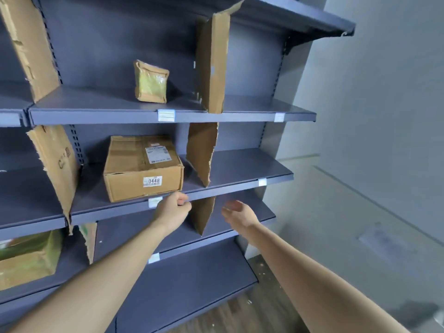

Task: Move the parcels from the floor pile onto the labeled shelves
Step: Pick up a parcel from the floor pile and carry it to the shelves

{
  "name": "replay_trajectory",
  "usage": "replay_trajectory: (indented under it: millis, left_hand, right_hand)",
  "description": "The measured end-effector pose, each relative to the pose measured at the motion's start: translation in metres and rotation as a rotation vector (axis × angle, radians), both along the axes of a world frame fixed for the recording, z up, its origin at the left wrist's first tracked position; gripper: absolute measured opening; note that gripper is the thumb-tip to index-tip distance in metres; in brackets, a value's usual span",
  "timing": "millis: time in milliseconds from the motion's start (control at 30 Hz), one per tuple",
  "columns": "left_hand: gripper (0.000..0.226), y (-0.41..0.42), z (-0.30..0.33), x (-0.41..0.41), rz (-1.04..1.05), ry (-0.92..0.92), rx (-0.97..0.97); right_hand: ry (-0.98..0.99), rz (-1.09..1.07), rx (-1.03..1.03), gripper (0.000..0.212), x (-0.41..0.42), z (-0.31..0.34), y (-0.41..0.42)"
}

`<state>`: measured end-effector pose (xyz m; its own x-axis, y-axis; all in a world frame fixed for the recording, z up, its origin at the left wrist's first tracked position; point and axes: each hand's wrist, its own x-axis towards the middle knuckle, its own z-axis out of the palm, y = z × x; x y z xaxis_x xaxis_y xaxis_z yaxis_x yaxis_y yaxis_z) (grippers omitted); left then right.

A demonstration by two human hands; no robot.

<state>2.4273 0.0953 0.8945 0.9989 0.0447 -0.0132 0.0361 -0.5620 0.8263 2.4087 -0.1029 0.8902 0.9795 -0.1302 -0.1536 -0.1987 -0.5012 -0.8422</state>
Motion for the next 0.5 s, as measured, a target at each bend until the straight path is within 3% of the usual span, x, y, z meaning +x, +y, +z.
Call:
replay_trajectory:
  millis: [133, 300, 500]
  left_hand:
    - [0.02, -0.057, -0.014, -0.025, -0.194, 0.063, 0.048]
    - [0.018, -0.126, -0.039, -0.057, -0.323, 0.167, -0.001]
    - [0.018, -0.249, -0.063, -0.102, -0.491, 0.238, 0.017]
  right_hand:
    - [0.094, -0.071, -0.088, 0.014, -0.047, -0.022, -0.068]
    - [0.168, -0.254, 0.015, 0.014, -0.115, -0.056, -0.152]
    - [0.192, -0.46, 0.053, 0.032, -0.214, -0.076, -0.257]
